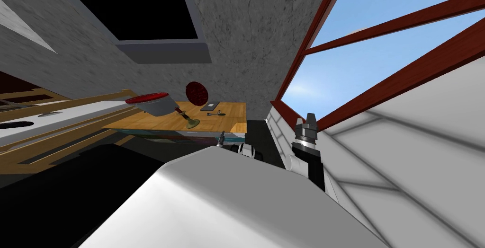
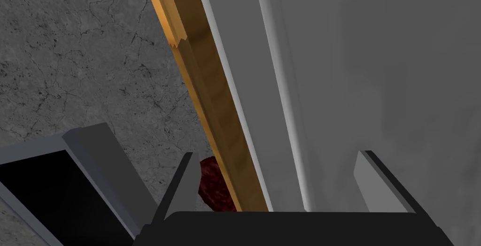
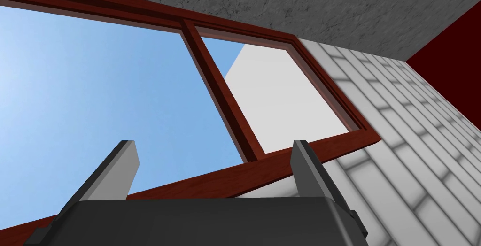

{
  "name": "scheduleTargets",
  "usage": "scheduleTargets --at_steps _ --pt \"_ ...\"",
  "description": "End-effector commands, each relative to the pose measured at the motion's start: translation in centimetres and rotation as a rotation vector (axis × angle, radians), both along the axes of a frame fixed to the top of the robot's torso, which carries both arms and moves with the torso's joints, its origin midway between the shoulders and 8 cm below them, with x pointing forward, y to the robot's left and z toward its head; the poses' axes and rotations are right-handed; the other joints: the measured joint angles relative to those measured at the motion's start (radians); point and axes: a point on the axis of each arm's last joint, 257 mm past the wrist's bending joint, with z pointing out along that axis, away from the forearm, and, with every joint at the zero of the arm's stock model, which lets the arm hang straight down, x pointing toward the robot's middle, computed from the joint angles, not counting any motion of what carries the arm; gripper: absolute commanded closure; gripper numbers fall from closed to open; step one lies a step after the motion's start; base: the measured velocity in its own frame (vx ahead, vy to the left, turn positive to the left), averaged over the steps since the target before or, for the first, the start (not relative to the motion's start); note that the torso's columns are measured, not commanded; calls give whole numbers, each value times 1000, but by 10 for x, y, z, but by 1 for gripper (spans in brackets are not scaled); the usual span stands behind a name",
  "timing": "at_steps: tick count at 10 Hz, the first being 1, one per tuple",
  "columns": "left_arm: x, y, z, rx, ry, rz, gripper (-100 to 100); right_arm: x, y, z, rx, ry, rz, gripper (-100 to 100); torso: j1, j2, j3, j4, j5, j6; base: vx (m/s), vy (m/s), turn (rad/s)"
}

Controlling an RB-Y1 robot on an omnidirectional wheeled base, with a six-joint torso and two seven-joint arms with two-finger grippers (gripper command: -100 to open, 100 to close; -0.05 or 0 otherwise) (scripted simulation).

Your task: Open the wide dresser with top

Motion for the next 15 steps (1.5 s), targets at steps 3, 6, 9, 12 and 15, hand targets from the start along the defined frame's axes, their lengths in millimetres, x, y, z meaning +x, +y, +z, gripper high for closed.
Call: scheduleTargets --at_steps 3,6,9,12,15 --pt "4 -1 6 1 -17 -5 100 0 0 0 0 0 0 0 4 1 2 -4 5 -1 -41 -7 -1" --pt "8 2 4 -1 -5 -12 100 0 0 0 0 0 0 0 -4 11 5 4 -3 -2 -166 -49 41" --pt "9 3 4 -1 2 -15 100 0 0 0 0 0 0 0 -8 7 2 7 -8 0 -117 -38 9" --pt "0 6 -2 -6 18 -17 100 0 0 0 0 0 0 0 -6 8 3 5 -5 -1 -101 -21 9" --pt "-6 5 -5 -10 30 -18 100 0 0 0 0 0 0 0 -7 10 4 8 -8 0 -164 -54 18"
